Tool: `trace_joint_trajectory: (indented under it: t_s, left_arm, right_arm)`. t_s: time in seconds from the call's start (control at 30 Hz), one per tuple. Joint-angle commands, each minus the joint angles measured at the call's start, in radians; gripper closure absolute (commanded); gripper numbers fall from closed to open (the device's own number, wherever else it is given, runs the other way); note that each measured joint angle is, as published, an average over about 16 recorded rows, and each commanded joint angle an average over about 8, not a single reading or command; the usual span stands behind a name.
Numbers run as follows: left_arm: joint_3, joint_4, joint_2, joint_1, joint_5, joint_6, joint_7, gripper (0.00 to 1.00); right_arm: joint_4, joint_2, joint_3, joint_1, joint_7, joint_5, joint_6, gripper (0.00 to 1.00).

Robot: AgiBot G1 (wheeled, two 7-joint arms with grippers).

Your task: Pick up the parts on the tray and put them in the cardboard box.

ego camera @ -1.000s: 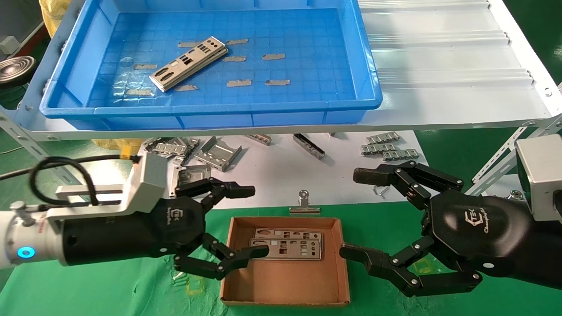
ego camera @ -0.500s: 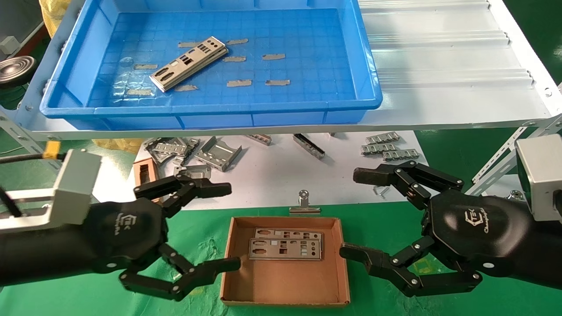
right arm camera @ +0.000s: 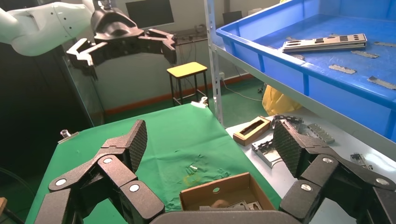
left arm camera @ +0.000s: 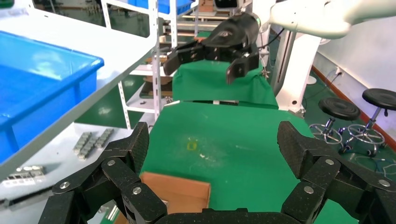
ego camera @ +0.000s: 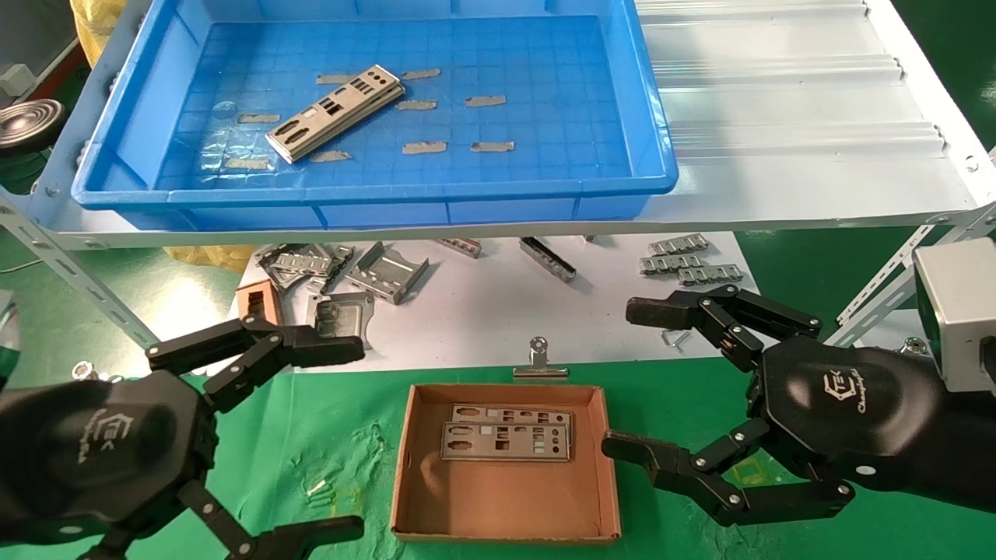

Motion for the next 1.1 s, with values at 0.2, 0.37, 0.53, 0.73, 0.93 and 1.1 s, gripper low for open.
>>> trace_joint_trajectory:
  t_s: [0.2,0.37,0.53,0.73,0.93,1.1]
  left_arm:
    - [-0.011,-0.011,-0.01,0.008,-0.01,0.006,-0.002,0.0]
    - [-0.006,-0.006,-0.006,0.005,-0.006,0.003,-0.002,0.0]
    - [-0.003,-0.003,-0.003,0.002,-0.002,0.001,-0.001,0.0]
    - [0.0,0.0,-0.001,0.0,0.0,0.0,-0.001,0.0]
    - [0.001,0.001,0.001,-0.001,0.002,-0.001,0.0,0.0]
    - [0.002,0.002,0.001,-0.001,0.002,-0.001,0.0,0.0]
  right_arm:
    - [0.0,0.0,0.0,0.0,0.0,0.0,0.0,0.0]
    - [0.0,0.0,0.0,0.0,0.0,0.0,0.0,0.0]
    - [0.0,0.0,0.0,0.0,0.0,0.0,0.0,0.0]
    - [0.0,0.0,0.0,0.0,0.0,0.0,0.0,0.0]
    - [0.0,0.0,0.0,0.0,0.0,0.0,0.0,0.0]
    - [0.0,0.0,0.0,0.0,0.0,0.0,0.0,0.0]
